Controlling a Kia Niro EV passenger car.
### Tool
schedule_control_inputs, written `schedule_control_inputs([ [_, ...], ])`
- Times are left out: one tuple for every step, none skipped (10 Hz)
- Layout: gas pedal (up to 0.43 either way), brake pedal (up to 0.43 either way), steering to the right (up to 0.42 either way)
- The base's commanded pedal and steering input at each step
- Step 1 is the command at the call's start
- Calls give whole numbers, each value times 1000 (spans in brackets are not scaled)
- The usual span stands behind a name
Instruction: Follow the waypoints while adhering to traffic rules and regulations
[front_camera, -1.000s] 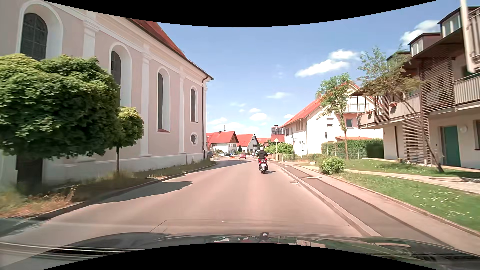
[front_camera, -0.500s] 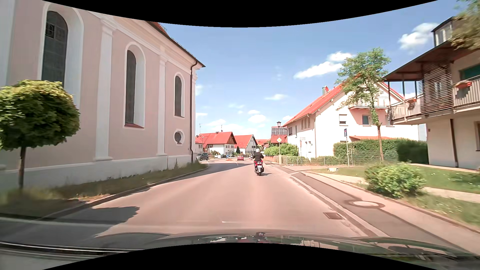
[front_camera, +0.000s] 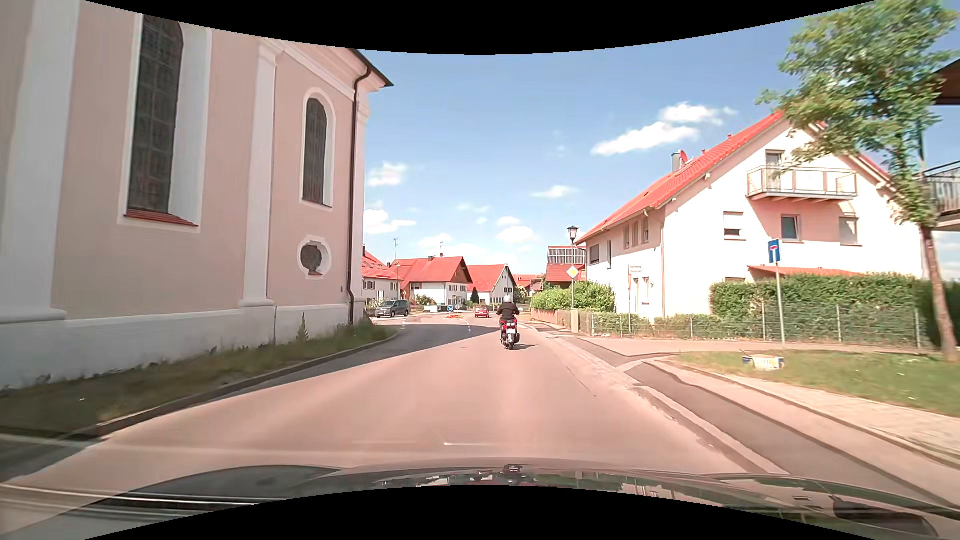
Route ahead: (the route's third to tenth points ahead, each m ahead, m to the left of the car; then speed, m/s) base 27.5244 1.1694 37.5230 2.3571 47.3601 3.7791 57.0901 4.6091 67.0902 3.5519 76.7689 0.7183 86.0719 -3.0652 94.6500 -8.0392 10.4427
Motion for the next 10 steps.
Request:
schedule_control_inputs([
  [209, 12, -5],
  [209, 12, -7],
  [209, 12, -8],
  [209, 12, -9],
  [209, 12, -12],
  [209, 12, -12],
  [209, 12, -12],
  [209, 6, -12],
  [209, 12, -12],
  [189, 12, -12],
])
